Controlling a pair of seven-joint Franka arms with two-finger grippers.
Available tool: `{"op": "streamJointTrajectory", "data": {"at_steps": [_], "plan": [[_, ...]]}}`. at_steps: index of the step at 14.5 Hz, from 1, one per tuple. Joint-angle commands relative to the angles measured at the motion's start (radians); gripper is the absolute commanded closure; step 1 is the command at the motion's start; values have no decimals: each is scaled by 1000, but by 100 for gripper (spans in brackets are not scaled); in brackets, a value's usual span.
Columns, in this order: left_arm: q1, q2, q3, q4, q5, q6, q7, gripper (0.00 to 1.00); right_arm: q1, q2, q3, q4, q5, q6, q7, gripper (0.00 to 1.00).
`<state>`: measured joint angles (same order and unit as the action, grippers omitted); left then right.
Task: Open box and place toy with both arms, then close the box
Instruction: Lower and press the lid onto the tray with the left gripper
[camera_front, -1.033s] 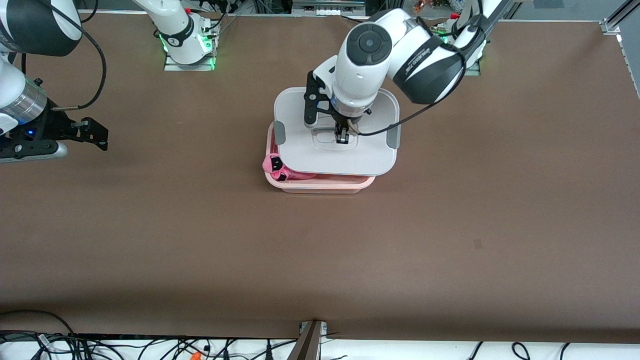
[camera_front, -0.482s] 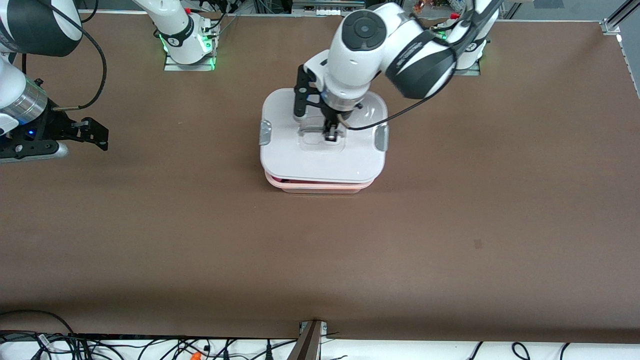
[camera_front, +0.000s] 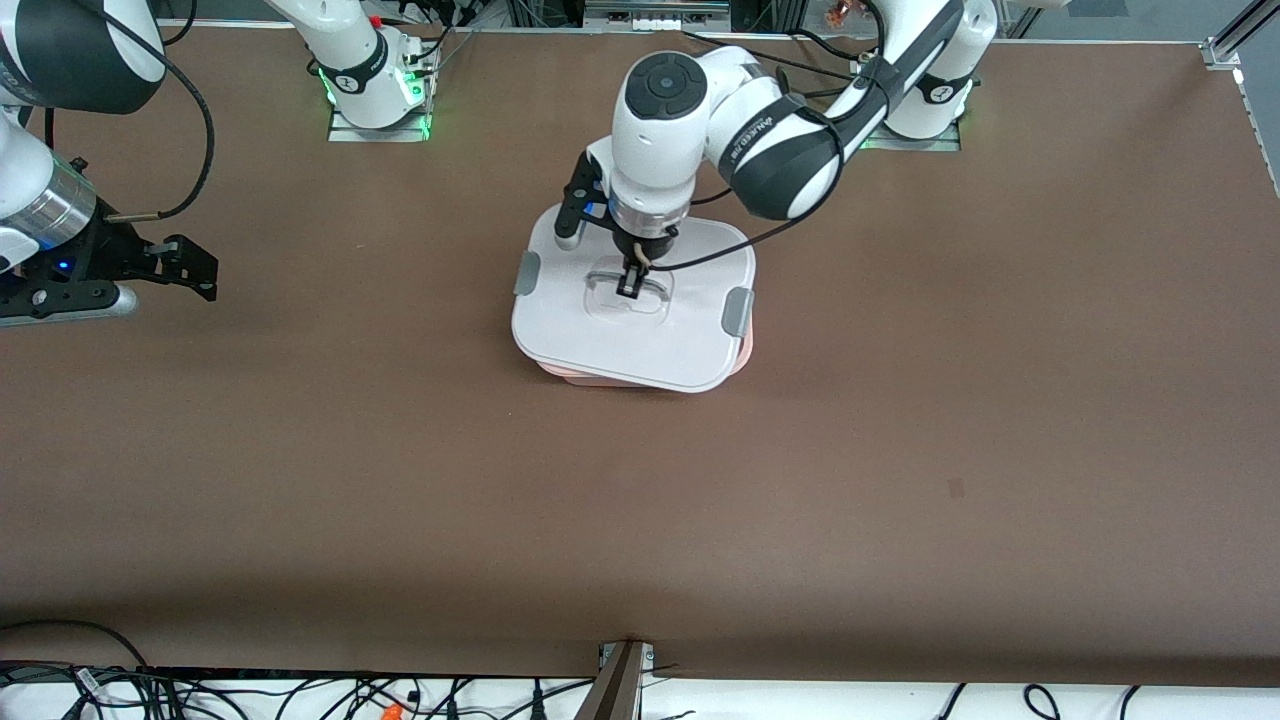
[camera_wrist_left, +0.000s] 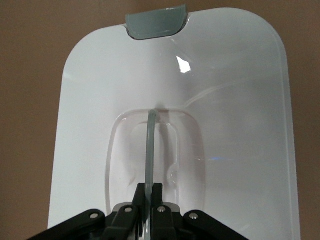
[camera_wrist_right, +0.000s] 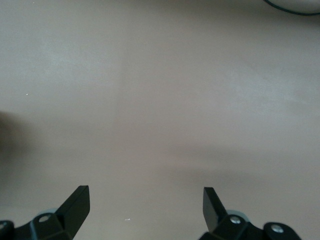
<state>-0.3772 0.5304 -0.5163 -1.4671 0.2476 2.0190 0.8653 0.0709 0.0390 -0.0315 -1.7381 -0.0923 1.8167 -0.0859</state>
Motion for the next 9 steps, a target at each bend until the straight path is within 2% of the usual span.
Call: {"op": "streamJointTrajectory", "data": {"at_steps": [1,4,9], "plan": [[-3,-33,2,-44,22,-14,-14,100,6,-17,-5,-18,-7,7,-12,0],[-8,-17,1,-68,65,-5,-42,100,7,-19,-5,-24,2,29,0,0],[-3,-10,2,-90,65,0,-45,100,9,-24,1,-38,39,56,64,0]]}}
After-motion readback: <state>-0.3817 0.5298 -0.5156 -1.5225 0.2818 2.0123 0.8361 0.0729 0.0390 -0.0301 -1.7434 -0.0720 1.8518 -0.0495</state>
